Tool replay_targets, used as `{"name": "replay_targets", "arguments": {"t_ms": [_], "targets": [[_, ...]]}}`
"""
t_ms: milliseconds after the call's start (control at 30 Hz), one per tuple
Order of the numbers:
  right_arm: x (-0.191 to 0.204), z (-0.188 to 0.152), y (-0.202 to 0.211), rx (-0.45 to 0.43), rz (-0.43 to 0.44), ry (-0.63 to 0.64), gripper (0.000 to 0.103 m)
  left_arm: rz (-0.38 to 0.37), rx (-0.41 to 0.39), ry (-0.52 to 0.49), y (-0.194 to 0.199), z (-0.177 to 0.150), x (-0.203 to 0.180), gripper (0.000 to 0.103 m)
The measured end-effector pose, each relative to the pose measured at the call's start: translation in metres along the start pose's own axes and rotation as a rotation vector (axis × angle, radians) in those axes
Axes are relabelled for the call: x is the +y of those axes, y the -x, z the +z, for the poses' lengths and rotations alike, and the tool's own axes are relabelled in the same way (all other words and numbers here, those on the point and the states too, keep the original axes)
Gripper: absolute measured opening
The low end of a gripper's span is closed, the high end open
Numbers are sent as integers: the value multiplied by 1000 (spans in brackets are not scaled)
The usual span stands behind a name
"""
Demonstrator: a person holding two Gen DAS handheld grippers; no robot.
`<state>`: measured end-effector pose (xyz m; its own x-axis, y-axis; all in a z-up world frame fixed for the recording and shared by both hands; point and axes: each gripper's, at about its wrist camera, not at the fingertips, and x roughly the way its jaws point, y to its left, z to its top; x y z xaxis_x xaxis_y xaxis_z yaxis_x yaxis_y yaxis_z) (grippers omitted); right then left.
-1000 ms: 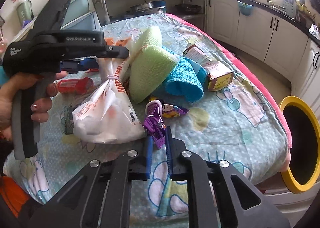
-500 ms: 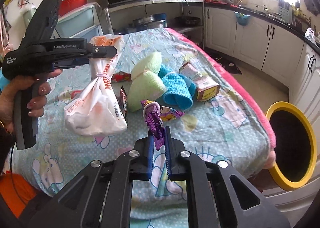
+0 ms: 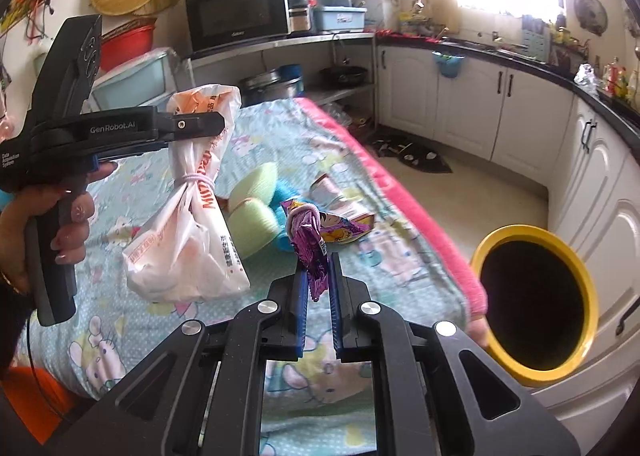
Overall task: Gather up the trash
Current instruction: 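Carry both items to the yellow bin and open both tools to drop them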
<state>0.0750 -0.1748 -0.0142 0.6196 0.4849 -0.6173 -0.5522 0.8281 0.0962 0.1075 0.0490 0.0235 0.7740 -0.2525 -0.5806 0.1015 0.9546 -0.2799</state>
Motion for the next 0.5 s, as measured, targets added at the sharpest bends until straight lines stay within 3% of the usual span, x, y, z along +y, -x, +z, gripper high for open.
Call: {"name": "replay_targets", "arguments": {"t_ms": [500], "targets": [[-60,6,37,-82,-139,-71,10,-60,-34,-130,-24,22,-67,31]]}}
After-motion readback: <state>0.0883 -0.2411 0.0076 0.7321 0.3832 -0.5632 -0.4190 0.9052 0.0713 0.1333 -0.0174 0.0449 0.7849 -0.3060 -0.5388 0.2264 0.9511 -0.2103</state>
